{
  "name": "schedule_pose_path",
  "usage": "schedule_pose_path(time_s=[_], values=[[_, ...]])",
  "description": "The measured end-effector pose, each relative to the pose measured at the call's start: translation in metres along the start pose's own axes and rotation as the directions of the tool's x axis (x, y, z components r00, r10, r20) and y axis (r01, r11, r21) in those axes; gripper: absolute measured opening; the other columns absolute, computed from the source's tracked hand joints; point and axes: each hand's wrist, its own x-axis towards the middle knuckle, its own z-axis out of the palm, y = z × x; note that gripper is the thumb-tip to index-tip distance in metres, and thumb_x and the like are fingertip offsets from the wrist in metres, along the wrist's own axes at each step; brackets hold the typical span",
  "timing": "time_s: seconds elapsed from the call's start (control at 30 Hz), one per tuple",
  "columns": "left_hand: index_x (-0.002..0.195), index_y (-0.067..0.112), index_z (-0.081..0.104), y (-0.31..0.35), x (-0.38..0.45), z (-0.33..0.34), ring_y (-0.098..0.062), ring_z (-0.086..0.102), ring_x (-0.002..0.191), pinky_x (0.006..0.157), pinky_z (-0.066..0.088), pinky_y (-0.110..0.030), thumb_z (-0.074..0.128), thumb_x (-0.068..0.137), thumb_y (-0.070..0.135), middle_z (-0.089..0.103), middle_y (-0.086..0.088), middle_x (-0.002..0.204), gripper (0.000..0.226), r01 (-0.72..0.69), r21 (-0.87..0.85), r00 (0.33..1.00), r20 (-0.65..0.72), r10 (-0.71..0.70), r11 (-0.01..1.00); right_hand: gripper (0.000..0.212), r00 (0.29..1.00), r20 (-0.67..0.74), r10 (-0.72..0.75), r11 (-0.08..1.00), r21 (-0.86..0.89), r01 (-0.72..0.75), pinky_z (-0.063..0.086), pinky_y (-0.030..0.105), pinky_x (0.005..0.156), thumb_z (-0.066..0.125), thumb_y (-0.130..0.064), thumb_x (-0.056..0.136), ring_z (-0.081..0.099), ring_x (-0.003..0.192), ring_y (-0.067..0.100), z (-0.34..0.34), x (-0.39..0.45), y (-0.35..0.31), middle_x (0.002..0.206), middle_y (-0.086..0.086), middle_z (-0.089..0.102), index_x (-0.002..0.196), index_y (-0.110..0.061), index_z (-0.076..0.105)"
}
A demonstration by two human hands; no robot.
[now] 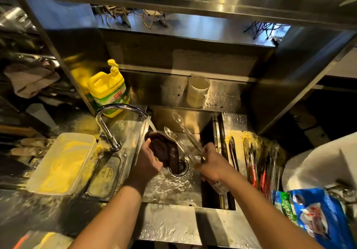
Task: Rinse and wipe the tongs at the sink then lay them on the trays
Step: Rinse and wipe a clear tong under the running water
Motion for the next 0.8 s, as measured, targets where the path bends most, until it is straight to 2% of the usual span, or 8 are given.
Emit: schedule_pose_path(time_s=[0.07, 0.2, 0.33, 0.37, 0.43, 0.57, 0.7, 0.8], values=[[0.121, 0.017, 0.068, 0.0, 0.001, 0.005, -0.025, 0.074, 0.104, 0.075, 0.061, -0.041, 0.04, 0.096, 0.047, 0.076, -0.011, 0.115, 0.049, -0.017, -0.045, 1.0, 0.021, 0.018, 0.999, 0.054, 1.0, 0.022, 0.018, 1.0, -0.009, -0.018, 0.058, 0.04, 0.055, 0.069, -0.011, 0.083, 0.07, 0.069, 0.024, 0.002, 0.004, -0.001, 0.094, 0.009, 0.068, 0.126, -0.026, 0.04], [0.125, 0.015, 0.063, -0.002, -0.004, 0.019, -0.025, 0.077, 0.09, 0.068, 0.06, -0.035, 0.04, 0.099, 0.046, 0.079, -0.01, 0.1, 0.047, 0.009, 0.007, 1.0, 0.008, -0.009, 1.0, 0.051, 0.993, 0.097, 0.074, 0.997, 0.023, -0.076, 0.059, 0.049, 0.07, 0.061, 0.0, 0.078, 0.066, 0.068, 0.028, 0.006, 0.009, -0.006, 0.091, 0.021, 0.071, 0.126, -0.015, 0.054], [0.139, 0.007, 0.055, 0.003, -0.004, 0.038, -0.035, 0.058, 0.126, 0.107, 0.045, -0.05, 0.045, 0.1, 0.044, 0.063, -0.021, 0.133, 0.054, 0.062, 0.14, 0.998, -0.019, -0.06, 0.988, 0.045, 0.986, 0.159, 0.047, 0.996, 0.064, -0.058, 0.057, 0.038, 0.065, 0.06, 0.001, 0.081, 0.068, 0.065, 0.023, 0.012, 0.009, -0.011, 0.09, 0.017, 0.072, 0.123, -0.014, 0.054], [0.141, 0.004, 0.053, 0.008, -0.003, 0.041, -0.036, 0.055, 0.13, 0.11, 0.043, -0.05, 0.045, 0.101, 0.042, 0.059, -0.022, 0.138, 0.055, 0.054, 0.172, 0.999, -0.011, -0.053, 0.984, 0.043, 0.986, 0.162, 0.035, 0.997, 0.057, -0.045, 0.057, 0.035, 0.062, 0.06, 0.0, 0.081, 0.069, 0.062, 0.019, 0.013, 0.007, -0.012, 0.091, 0.016, 0.072, 0.122, -0.014, 0.054], [0.14, 0.0, 0.051, 0.022, 0.0, 0.045, -0.036, 0.059, 0.125, 0.099, 0.05, -0.049, 0.047, 0.102, 0.037, 0.059, -0.023, 0.138, 0.053, 0.014, 0.214, 1.0, -0.006, -0.013, 0.977, 0.042, 0.986, 0.168, -0.004, 1.0, 0.011, 0.002, 0.056, 0.028, 0.055, 0.059, -0.004, 0.08, 0.068, 0.058, 0.014, 0.014, 0.0, -0.012, 0.09, 0.013, 0.071, 0.119, -0.02, 0.055], [0.129, 0.002, 0.055, 0.028, 0.004, 0.045, -0.032, 0.069, 0.081, 0.054, 0.058, -0.039, 0.06, 0.096, 0.026, 0.066, -0.02, 0.109, 0.041, 0.052, 0.304, 0.991, -0.132, -0.012, 0.951, 0.04, 0.989, 0.146, -0.029, 0.997, -0.063, 0.039, 0.051, 0.025, 0.045, 0.056, -0.005, 0.081, 0.06, 0.046, 0.009, 0.023, -0.006, -0.016, 0.074, 0.006, 0.066, 0.119, -0.017, 0.056], [0.092, 0.001, 0.066, 0.016, 0.001, 0.045, -0.032, 0.072, 0.065, 0.051, 0.057, -0.037, 0.066, 0.091, 0.019, 0.07, -0.019, 0.092, 0.018, 0.112, 0.306, 0.986, -0.152, -0.068, 0.945, 0.04, 0.995, 0.101, -0.027, 0.998, -0.058, 0.033, 0.05, 0.024, 0.043, 0.055, -0.005, 0.084, 0.063, 0.054, 0.014, 0.041, -0.005, -0.023, 0.081, 0.006, 0.066, 0.122, -0.017, 0.056], [0.098, 0.004, 0.061, 0.024, 0.01, 0.038, -0.029, 0.065, 0.069, 0.057, 0.055, -0.038, 0.061, 0.096, 0.017, 0.065, -0.017, 0.091, 0.014, 0.027, 0.267, 0.963, -0.266, 0.047, 0.963, 0.052, 0.99, 0.137, -0.037, 0.996, -0.074, 0.048, 0.048, 0.023, 0.041, 0.053, -0.006, 0.077, 0.064, 0.055, 0.016, 0.042, -0.009, -0.02, 0.084, 0.006, 0.065, 0.126, -0.021, 0.057]])
